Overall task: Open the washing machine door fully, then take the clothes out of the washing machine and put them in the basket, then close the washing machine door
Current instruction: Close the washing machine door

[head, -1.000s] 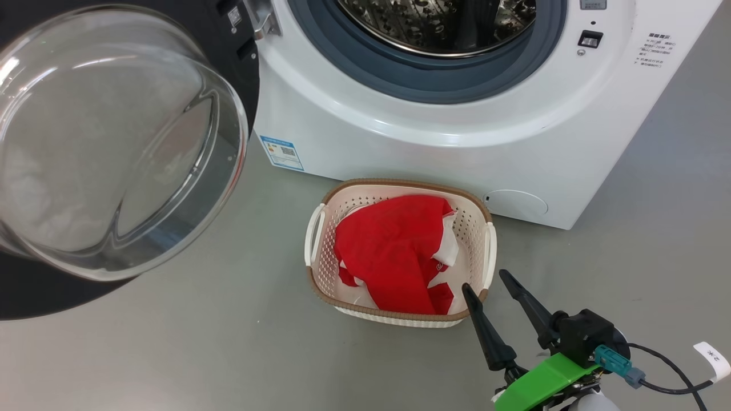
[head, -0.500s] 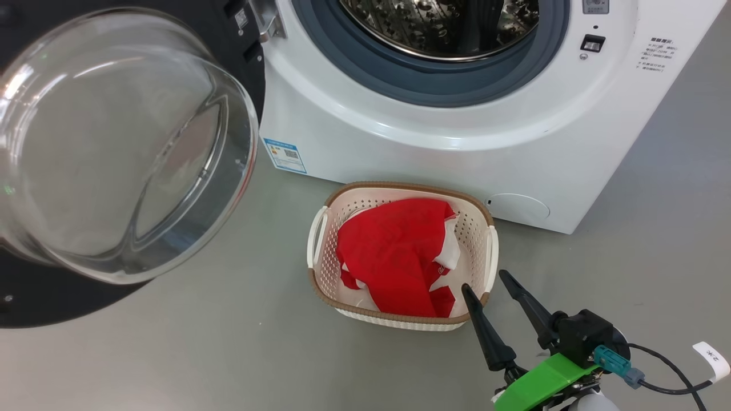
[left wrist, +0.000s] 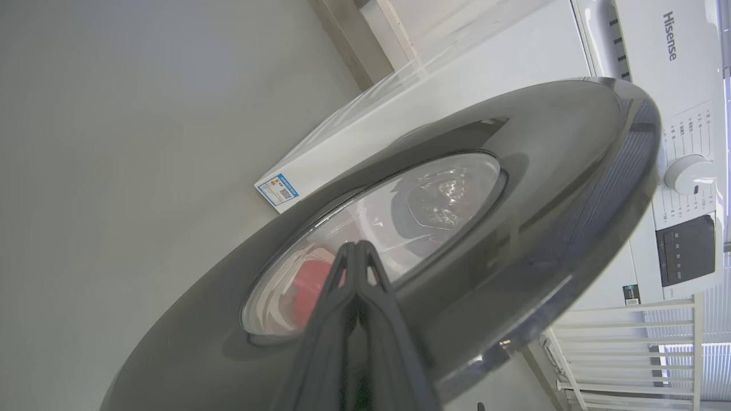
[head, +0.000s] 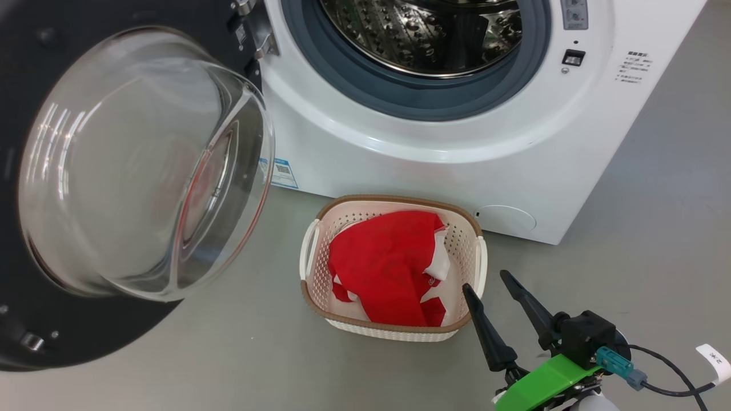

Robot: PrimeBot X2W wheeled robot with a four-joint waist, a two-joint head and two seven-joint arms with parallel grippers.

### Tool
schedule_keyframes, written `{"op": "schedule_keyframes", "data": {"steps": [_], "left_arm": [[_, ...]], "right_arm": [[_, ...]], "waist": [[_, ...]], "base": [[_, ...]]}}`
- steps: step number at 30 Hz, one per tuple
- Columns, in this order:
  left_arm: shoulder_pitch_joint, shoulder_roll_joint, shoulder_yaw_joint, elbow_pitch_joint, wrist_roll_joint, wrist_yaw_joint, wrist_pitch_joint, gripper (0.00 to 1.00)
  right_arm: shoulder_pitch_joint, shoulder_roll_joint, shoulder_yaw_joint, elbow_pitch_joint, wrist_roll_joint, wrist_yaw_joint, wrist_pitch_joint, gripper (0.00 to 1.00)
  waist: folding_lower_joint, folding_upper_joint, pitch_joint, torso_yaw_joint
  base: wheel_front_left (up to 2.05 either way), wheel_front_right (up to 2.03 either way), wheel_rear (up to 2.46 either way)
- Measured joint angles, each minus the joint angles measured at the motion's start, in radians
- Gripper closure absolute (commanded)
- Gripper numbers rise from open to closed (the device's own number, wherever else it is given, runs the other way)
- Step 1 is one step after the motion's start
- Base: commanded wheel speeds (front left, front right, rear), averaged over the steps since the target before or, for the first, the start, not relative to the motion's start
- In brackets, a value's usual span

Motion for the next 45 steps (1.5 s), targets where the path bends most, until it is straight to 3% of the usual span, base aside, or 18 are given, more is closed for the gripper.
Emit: {"op": "schedule_keyframes", "data": {"steps": [12, 26, 36, 45], "left_arm": [[0.134, -0.026, 0.060, -0.236, -0.073, 0.000, 0.160, 1.00], [0.219, -0.153, 0.110, -0.523, -0.063, 0.000, 0.287, 1.00], [0.219, -0.255, 0.112, -0.670, -0.002, 0.000, 0.295, 1.00], [0.215, -0.302, 0.111, -0.717, 0.053, 0.000, 0.268, 1.00]], "right_arm": [[0.008, 0.001, -0.006, -0.012, 0.002, 0.000, 0.000, 0.00], [0.046, 0.004, -0.043, -0.029, -0.011, 0.000, 0.000, 0.00], [0.068, 0.005, -0.080, -0.053, -0.019, 0.000, 0.000, 0.00], [0.068, 0.006, -0.100, -0.078, -0.019, 0.000, 0.000, 0.00]], "waist": [[0.0000, 0.0000, -0.025, -0.047], [0.0000, 0.0000, -0.046, -0.146], [0.0000, 0.0000, -0.043, -0.244], [0.0000, 0.0000, -0.036, -0.331]], "base": [[0.00, 0.00, 0.00], [0.00, 0.00, 0.00], [0.00, 0.00, 0.00], [0.00, 0.00, 0.00]]}}
